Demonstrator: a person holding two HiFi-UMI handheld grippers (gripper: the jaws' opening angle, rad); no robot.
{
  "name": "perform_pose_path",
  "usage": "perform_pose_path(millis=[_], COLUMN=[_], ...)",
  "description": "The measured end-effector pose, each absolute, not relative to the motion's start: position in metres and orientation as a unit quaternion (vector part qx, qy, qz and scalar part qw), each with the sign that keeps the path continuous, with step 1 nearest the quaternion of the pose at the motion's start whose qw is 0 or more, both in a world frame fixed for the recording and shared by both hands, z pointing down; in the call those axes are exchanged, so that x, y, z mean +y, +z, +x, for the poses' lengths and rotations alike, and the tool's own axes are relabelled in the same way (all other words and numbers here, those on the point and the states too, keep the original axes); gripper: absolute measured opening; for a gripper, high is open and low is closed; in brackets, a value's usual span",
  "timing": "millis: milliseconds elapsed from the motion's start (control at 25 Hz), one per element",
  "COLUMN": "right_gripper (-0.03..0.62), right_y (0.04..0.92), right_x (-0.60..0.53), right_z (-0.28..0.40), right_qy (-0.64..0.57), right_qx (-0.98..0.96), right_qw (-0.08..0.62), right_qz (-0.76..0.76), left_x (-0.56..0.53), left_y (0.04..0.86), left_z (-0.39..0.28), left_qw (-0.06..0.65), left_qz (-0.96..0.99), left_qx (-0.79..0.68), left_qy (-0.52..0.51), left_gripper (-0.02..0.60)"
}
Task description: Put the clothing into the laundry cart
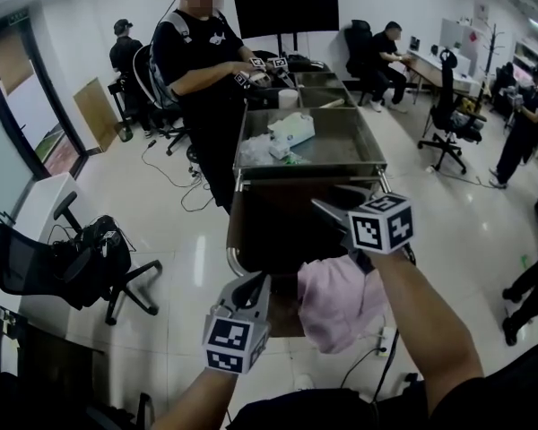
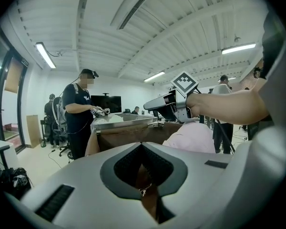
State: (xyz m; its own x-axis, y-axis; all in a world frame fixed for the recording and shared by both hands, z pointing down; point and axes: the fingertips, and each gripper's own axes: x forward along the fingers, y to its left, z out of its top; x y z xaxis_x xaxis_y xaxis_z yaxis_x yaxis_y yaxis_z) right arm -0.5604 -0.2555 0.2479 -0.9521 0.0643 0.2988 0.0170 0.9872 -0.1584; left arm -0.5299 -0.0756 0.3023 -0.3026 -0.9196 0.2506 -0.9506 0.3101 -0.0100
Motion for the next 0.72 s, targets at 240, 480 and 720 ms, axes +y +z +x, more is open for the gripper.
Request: perform_pose_path(millis=[240,480,720], right_gripper=[0.247,0.247,0.247], right_y=[0.232,0.22,0.227], right_x=[-0.251,-0.244,-0.228], right_z=[-0.542,-0.519,-0.462], right_qy=[0.058,0.077,0.101], right_qx=[-0.989,-0.99,-0.989], right_qw=[0.135,0.119,0.108], right_qz=[-0.016,-0.016,0.03], left_x=[-0.081,-0.084,-0.076], left_y=[0.305,0.306,0.309], left_z=[-0.53,-0.52,-0.515], left_qw=[0.097,0.101,0.1], left_qz=[0.586,0.604,0.636], left_qx=[-0.801,-0.787,-0.762], left_qy=[0.073,0.071,0.07], left_gripper=[-0.002,-0.002,-0.002])
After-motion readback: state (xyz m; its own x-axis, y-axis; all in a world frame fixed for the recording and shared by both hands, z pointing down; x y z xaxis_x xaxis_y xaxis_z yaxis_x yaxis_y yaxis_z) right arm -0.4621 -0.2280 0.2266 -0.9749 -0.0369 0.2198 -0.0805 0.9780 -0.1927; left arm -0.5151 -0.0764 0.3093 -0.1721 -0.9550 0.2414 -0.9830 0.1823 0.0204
